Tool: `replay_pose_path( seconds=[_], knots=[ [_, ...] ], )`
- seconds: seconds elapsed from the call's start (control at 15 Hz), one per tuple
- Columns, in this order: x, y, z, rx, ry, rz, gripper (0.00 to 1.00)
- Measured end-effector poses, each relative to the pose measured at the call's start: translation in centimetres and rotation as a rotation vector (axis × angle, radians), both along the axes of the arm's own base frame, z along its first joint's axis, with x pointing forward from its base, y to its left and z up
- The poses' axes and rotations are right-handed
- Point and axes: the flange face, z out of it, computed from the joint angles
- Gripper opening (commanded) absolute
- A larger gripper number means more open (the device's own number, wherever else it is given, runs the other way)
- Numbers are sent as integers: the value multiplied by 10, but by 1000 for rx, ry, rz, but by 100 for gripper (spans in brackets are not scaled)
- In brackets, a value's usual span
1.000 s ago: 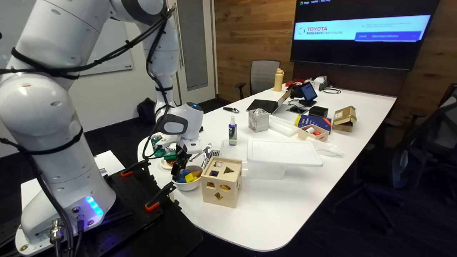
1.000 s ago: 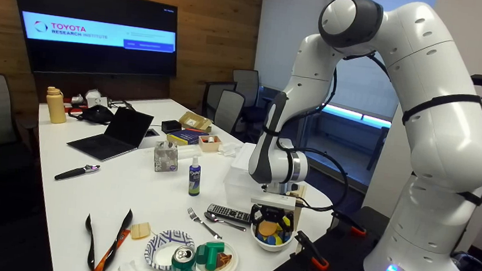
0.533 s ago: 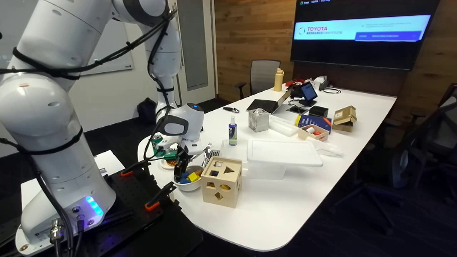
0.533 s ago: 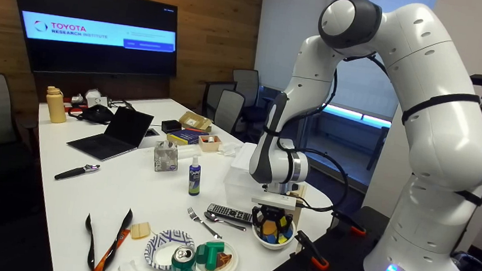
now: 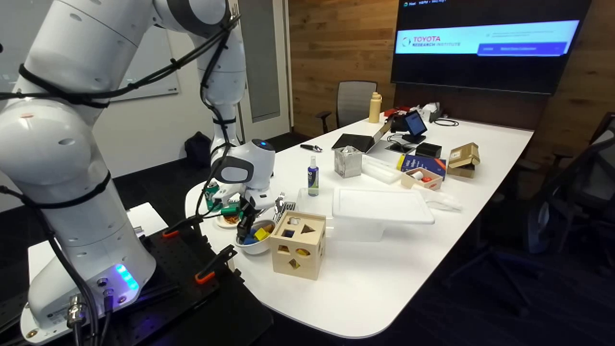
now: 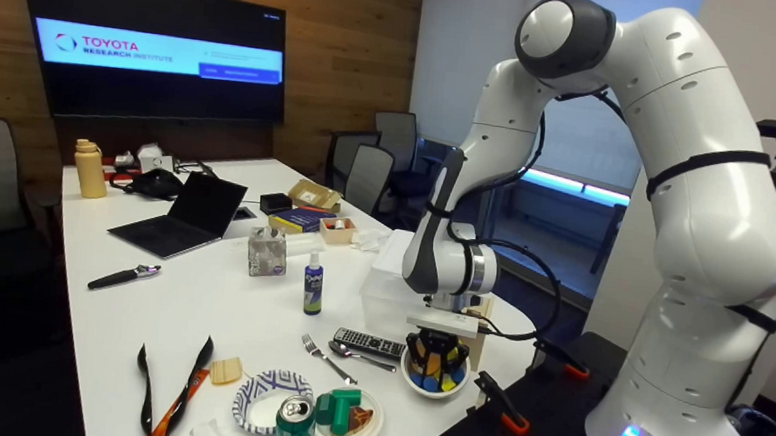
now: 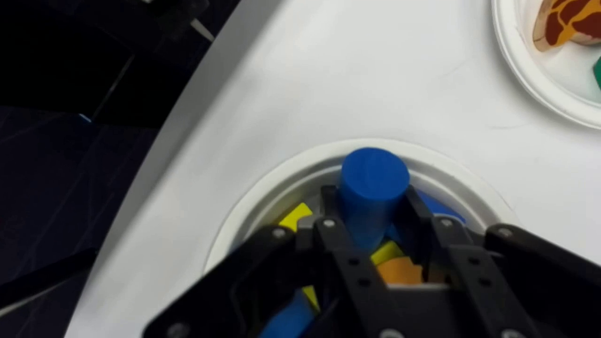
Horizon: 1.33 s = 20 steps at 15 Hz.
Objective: Put one green block on the white plate then place one blue block in the black and white bowl and put one yellow block in the clear container.
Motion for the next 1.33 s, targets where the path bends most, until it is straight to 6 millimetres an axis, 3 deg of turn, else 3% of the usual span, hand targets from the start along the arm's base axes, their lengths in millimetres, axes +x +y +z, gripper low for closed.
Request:
replay_pose_path(
  seconds=[0.33,0.6,1.07,1.33],
  knots=[
    [12,5,22,6,-55,70,8],
    [27,28,55,4,-96,196,8],
    [74,111,114,40,-146,587,8],
    [106,156,127,125,-169,802,8]
  ],
)
